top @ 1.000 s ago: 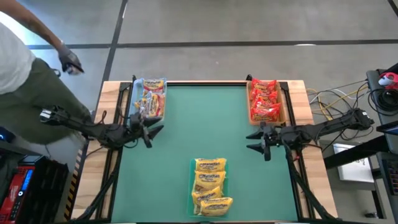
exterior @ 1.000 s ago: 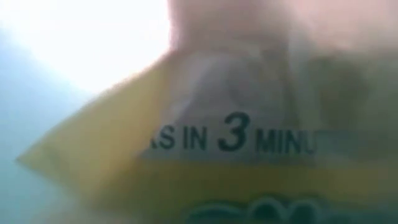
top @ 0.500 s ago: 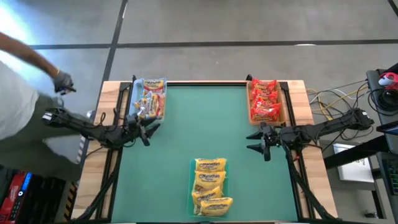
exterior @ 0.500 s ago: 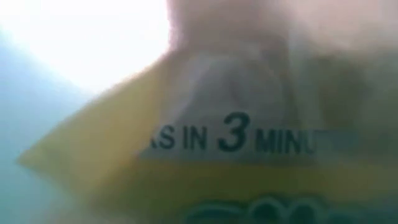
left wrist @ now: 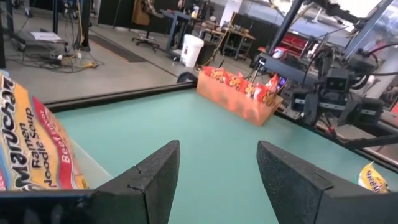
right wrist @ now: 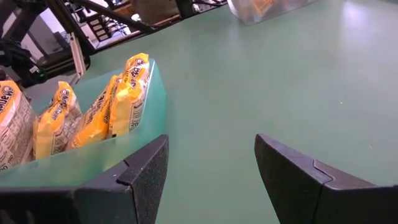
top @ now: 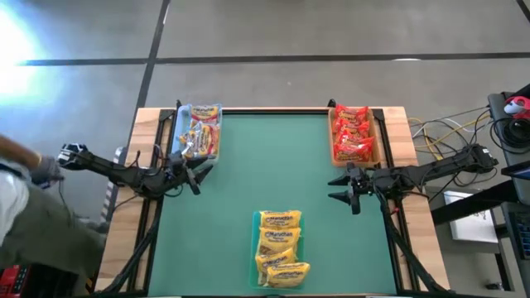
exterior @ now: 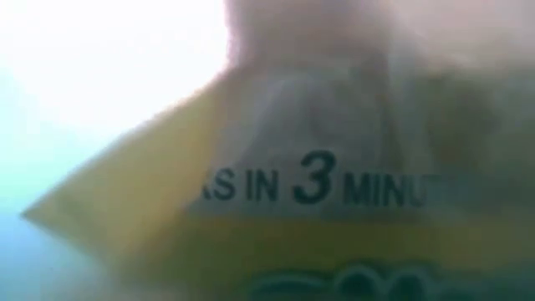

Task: Sort Maruchan noodles
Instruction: Return to Home Position

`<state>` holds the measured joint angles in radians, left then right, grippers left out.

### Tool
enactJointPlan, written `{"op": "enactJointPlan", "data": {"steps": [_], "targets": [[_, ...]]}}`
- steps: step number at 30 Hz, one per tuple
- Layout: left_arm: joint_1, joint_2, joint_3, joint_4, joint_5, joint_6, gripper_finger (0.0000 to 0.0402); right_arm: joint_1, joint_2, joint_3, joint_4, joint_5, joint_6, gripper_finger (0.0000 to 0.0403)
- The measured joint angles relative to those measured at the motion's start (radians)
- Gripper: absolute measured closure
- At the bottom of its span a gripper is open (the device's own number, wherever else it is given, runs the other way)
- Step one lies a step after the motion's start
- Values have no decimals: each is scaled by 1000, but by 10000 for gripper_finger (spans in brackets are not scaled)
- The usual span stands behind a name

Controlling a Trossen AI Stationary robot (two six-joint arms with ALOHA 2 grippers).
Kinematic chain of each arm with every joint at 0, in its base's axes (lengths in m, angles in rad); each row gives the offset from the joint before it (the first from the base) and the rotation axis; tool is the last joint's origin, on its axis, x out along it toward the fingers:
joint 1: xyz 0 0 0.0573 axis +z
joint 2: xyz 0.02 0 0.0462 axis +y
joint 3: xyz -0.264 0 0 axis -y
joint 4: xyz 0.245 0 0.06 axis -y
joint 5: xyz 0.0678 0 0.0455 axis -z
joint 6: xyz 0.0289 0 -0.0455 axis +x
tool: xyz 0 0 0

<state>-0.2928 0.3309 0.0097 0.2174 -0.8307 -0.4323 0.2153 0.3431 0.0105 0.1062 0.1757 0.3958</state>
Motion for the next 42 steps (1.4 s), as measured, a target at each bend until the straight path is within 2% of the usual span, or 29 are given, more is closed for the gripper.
{"op": "enactJointPlan", "data": {"steps": [8,28,42], "targets": [[0,3,14,-9,0,15,203,0,0,0,0,0,-3,177],[0,5,148,-8,2,16,203,0,0,0,1,0,-3,177],[0,11,175,-9,2,16,203,0,0,0,1,0,-3,177]]}}
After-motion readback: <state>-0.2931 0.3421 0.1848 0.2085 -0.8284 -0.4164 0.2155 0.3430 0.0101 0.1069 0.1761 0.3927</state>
